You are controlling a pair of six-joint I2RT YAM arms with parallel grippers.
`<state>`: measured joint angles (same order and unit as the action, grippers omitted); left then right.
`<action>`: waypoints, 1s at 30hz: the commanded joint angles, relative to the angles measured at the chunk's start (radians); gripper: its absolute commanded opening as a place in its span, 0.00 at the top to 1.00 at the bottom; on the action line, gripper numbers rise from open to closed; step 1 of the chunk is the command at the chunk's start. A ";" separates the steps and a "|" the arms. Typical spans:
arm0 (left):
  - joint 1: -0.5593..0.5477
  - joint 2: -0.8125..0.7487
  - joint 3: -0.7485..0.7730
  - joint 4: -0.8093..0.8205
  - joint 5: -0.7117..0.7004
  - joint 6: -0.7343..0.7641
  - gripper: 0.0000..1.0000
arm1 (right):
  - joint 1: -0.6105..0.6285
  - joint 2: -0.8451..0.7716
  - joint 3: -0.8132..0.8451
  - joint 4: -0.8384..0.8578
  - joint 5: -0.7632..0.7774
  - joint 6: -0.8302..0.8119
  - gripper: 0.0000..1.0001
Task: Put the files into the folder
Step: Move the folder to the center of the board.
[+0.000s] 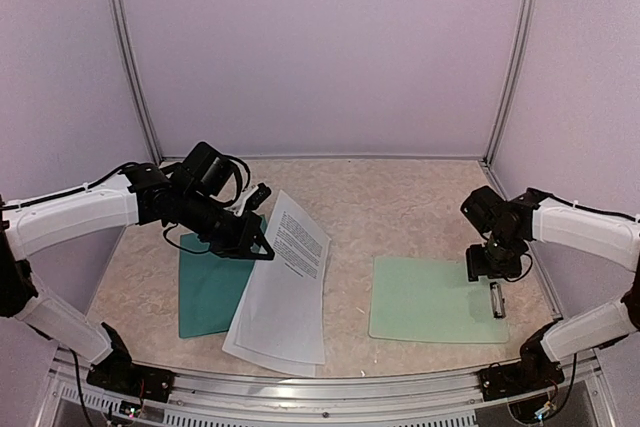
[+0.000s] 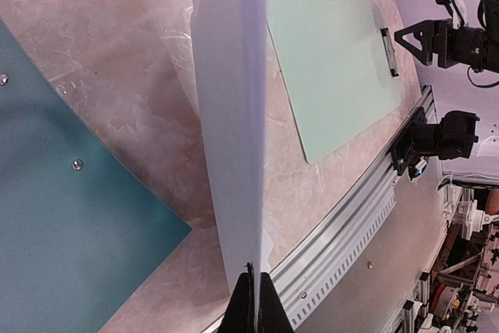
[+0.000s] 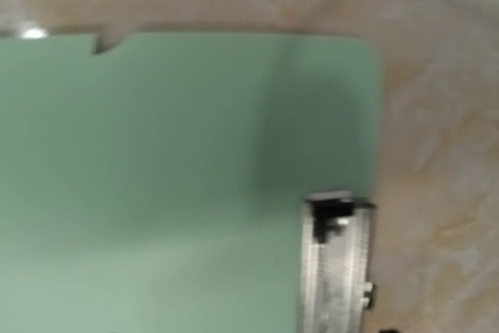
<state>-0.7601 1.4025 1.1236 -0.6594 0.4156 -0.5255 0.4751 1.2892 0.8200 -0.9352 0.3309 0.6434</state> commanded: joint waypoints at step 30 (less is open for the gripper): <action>-0.007 -0.017 -0.036 0.147 0.068 -0.005 1.00 | -0.283 0.283 0.001 0.014 -0.159 -0.162 0.62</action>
<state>-0.7731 1.4025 1.1069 -0.5255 0.4828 -0.5346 0.2031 1.5398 0.8196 -0.9463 0.1761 0.4995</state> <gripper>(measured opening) 0.002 0.416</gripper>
